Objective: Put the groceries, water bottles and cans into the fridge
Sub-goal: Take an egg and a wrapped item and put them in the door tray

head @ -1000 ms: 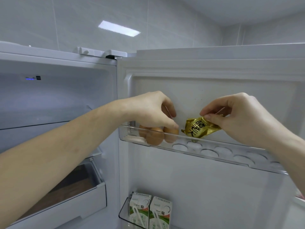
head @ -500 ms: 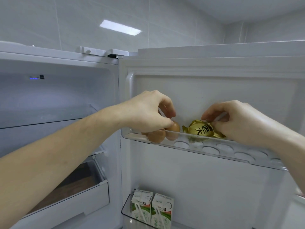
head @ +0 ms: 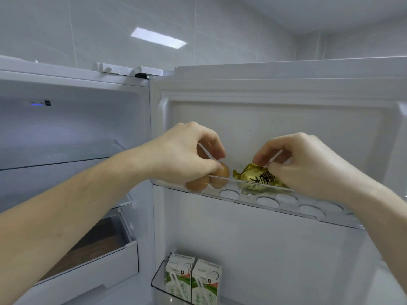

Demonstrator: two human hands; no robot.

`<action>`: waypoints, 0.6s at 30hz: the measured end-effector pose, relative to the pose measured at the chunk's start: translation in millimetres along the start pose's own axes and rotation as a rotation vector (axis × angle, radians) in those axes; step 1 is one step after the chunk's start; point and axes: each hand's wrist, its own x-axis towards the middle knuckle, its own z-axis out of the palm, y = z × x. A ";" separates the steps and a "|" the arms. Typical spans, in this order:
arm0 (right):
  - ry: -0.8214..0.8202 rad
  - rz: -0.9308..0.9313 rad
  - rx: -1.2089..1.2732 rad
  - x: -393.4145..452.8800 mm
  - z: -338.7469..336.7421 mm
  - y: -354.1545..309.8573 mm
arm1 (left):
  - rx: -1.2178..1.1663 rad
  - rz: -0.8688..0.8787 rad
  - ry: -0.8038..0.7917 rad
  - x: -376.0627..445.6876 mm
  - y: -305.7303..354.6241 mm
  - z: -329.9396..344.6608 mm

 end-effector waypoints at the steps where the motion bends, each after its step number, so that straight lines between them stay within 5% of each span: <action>1: 0.013 -0.010 -0.003 0.2 0.5 0.1 | -0.007 -0.003 0.019 -1.8 0.7 0.8; 6: 0.292 -0.320 -0.012 -14.0 -0.2 -9.6 | 0.060 0.024 0.249 -29.4 -6.8 3.0; 9: 0.278 -0.489 0.075 -35.8 8.0 -21.8 | 0.045 0.081 0.392 -67.4 -14.9 7.6; 13: 0.112 -0.612 0.174 -64.7 56.5 -26.1 | 0.054 0.045 0.502 -126.5 -35.9 25.4; 18: -0.328 -0.489 0.274 -93.3 146.9 -22.8 | 0.074 -0.161 0.461 -196.5 -76.9 56.5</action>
